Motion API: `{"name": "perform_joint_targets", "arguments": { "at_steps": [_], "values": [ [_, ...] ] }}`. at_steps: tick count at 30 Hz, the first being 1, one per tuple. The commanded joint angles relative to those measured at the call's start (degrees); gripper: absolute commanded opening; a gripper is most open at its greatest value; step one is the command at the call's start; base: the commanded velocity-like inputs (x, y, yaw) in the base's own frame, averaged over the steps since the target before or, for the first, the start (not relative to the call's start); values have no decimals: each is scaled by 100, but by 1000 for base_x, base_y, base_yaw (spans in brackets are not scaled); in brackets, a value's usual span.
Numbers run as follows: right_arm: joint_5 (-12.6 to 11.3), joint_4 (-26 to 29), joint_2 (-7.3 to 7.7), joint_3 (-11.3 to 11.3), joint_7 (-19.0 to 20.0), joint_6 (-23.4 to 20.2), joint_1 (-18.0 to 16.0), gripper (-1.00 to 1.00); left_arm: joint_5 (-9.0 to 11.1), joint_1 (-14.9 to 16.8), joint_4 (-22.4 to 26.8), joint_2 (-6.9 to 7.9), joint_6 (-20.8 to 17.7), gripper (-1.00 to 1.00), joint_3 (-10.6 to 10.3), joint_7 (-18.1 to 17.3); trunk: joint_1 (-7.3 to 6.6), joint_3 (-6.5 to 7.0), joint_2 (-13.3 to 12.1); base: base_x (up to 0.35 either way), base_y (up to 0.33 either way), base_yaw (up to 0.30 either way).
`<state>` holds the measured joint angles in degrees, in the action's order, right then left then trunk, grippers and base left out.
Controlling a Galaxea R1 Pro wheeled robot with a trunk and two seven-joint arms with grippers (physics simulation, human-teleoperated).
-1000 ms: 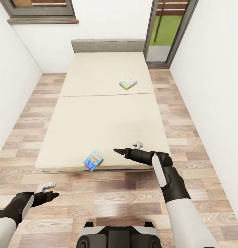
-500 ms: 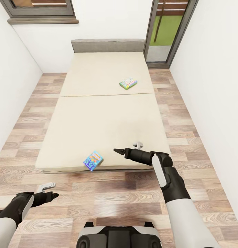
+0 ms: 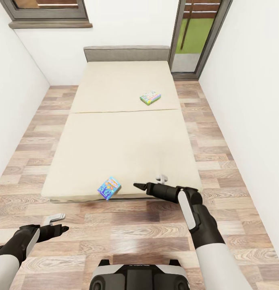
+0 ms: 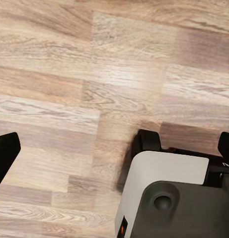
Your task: Put all the toys in the child's room - the three board games (two on the bed and one on the table), the two jigsaw puzzles on the table, and the tennis ball on the table - inside the toy box on the table in the child's room.
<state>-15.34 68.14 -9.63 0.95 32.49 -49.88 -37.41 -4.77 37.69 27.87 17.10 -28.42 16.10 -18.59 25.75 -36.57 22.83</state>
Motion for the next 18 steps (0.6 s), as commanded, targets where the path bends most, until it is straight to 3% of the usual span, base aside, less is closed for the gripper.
{"name": "perform_joint_targets", "arguments": {
  "at_steps": [1, 10, 18],
  "values": [
    [-1, 4, -4, 10, 12, -33, 8, 100, -51, 3, 8, -7, -32, 100, 43, -48, 3, -4, 9, 0, 0, 0],
    [-3, 12, 20, 11, 27, 190, 154, 100, -51, 2, 8, -30, -32, 100, 43, -48, 3, 65, 9, 0, 0, 0],
    [-20, 33, 221, -10, 44, 314, 330, 100, -51, -10, 7, -31, -32, 100, 42, -48, 3, 139, 9, 0, 0, 0]
  ]
}}
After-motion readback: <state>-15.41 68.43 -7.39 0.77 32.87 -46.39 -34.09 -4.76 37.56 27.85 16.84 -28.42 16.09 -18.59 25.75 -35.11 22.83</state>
